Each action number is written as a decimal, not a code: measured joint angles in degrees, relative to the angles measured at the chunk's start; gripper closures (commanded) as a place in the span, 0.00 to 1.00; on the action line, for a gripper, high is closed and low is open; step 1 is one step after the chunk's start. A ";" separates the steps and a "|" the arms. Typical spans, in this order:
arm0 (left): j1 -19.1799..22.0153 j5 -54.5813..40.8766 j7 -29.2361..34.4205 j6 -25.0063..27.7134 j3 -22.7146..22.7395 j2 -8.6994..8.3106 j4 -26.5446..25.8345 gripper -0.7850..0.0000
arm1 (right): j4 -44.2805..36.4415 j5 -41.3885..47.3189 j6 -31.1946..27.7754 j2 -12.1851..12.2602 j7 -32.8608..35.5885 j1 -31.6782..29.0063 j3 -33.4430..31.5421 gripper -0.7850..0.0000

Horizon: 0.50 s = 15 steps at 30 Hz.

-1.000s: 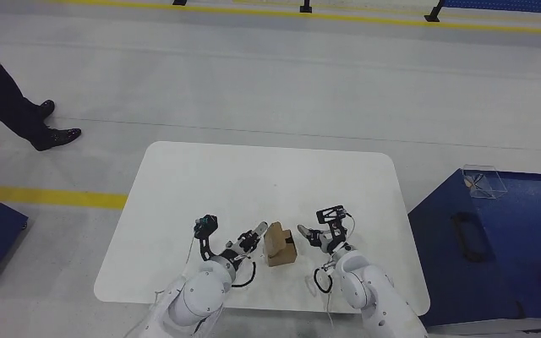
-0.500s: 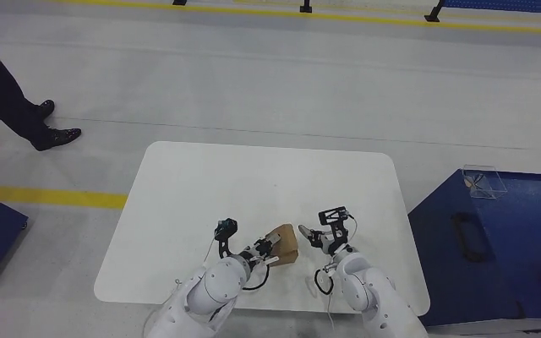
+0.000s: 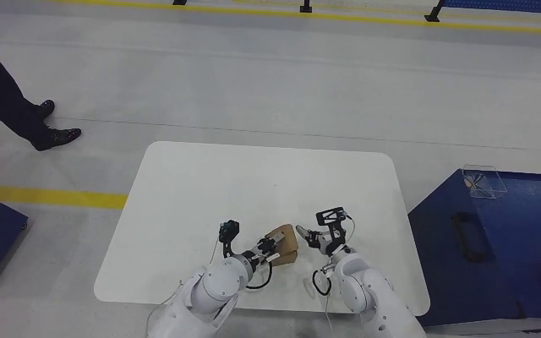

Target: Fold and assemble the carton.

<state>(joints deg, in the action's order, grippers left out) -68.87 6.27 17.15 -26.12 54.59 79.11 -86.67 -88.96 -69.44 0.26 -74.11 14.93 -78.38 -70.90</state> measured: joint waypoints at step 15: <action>-0.81 -1.28 -1.24 3.24 -0.60 0.64 0.97 0.43 | 0.66 -0.48 0.09 -0.16 0.36 0.20 0.18 0.00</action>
<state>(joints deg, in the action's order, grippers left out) -69.68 4.99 15.91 -22.89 53.99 79.75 -85.70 -88.30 -69.91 0.35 -74.27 15.28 -78.18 -70.73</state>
